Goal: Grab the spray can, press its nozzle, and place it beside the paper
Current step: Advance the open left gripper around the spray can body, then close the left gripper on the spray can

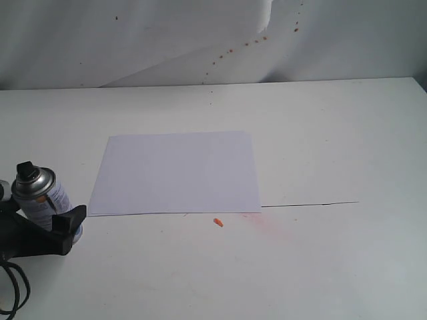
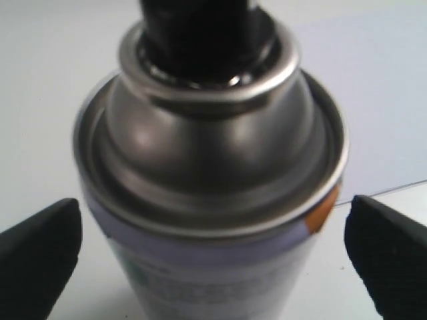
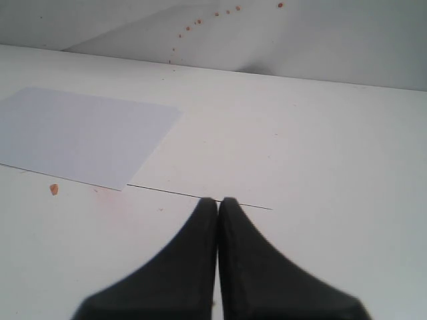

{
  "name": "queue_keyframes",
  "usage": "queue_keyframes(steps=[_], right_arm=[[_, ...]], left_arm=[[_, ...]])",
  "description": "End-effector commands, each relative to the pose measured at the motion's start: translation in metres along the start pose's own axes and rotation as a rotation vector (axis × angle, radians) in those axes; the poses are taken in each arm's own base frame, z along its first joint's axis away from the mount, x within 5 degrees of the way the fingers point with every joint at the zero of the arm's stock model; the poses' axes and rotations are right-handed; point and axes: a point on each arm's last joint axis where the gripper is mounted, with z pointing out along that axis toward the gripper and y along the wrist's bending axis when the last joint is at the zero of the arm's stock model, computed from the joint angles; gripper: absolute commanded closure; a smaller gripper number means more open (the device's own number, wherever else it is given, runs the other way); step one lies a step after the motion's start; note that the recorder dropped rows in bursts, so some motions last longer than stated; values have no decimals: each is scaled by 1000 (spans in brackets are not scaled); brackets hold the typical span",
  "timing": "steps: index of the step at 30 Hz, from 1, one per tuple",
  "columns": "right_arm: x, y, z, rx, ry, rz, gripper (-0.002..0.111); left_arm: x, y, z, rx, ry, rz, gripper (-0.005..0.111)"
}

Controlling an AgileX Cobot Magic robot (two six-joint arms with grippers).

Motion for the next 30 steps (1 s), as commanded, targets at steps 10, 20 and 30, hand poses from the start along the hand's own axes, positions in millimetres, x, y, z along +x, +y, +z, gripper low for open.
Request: queue_keyframes(steps=[10, 20, 30], right_arm=[[1, -1, 0, 9, -4, -5, 108], [1, -1, 0, 9, -4, -5, 108], [1, -1, 0, 9, -4, -5, 108]], left_arm=[[-3, 2, 1, -20, -19, -5, 2], [2, 4, 5, -36, -25, -31, 2], [3, 4, 7, -34, -33, -34, 2]])
